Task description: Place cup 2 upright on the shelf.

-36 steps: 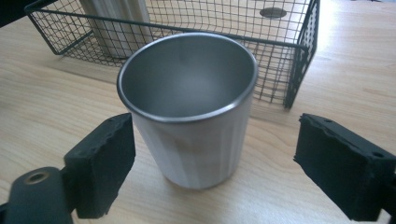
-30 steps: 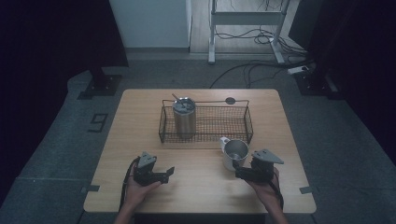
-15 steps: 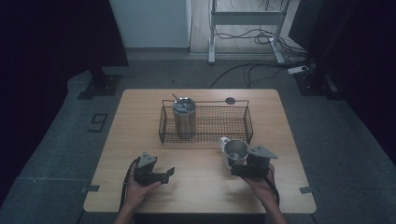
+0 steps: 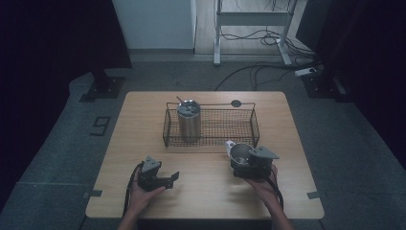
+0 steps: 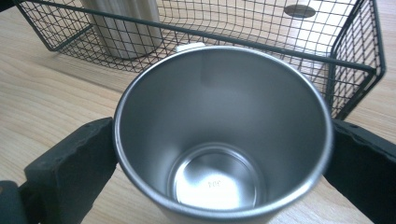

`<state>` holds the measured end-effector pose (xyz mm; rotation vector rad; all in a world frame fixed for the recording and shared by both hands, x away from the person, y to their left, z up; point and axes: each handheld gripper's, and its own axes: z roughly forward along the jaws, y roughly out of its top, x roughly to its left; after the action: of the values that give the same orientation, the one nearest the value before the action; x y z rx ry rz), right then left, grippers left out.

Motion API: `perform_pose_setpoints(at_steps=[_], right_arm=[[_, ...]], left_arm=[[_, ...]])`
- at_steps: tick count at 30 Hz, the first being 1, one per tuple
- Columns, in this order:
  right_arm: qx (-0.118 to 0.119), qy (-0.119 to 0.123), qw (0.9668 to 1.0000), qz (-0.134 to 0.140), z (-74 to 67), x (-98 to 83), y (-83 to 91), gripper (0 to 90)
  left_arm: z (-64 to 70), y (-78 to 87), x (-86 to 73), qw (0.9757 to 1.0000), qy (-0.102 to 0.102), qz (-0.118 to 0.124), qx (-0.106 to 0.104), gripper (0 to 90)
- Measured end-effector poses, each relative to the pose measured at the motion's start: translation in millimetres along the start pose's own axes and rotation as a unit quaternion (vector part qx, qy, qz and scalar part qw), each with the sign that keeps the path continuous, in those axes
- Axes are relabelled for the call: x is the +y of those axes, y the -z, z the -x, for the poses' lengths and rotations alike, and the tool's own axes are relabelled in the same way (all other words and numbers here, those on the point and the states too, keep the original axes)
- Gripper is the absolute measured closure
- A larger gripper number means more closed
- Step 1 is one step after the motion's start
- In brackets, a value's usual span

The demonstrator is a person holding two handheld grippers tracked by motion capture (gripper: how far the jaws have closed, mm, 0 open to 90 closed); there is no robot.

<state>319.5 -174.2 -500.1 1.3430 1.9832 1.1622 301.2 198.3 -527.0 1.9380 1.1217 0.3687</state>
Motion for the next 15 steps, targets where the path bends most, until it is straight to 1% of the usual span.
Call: perform_pose_setpoints(at_steps=[3, 6, 8, 11, 13, 15], right_arm=[[0.000, 0.003, 1.0000, -0.002, -2.2, 1.0, -4.4, 0.0], [-0.008, 0.011, 0.9999, -0.003, -3.8, 1.8, -9.6, 0.0], [-0.006, 0.007, 1.0000, -0.003, -3.2, 1.8, -11.9, 0.0], [-0.008, 0.008, 0.9999, -0.004, -3.0, 1.5, -15.0, 0.0], [-0.010, 0.010, 0.9999, -0.005, -3.4, 1.2, -16.7, 1.8], [-0.020, 0.019, 0.9996, -0.003, -4.5, 0.1, -17.3, 5.9]], left_arm=[[0.1, -0.5, -0.3, 1.0000, -0.002, -0.002, 0.000, 10.7], [0.3, -0.5, -0.4, 1.0000, -0.002, -0.002, -0.001, 10.6], [0.2, -0.4, -0.4, 1.0000, -0.003, -0.002, -0.001, 10.7], [0.0, -0.6, -0.6, 1.0000, -0.003, -0.003, -0.001, 10.7], [0.1, -0.7, -0.7, 1.0000, -0.003, -0.004, -0.002, 10.7], [0.5, -0.7, -0.8, 1.0000, -0.003, -0.003, -0.004, 10.7]])
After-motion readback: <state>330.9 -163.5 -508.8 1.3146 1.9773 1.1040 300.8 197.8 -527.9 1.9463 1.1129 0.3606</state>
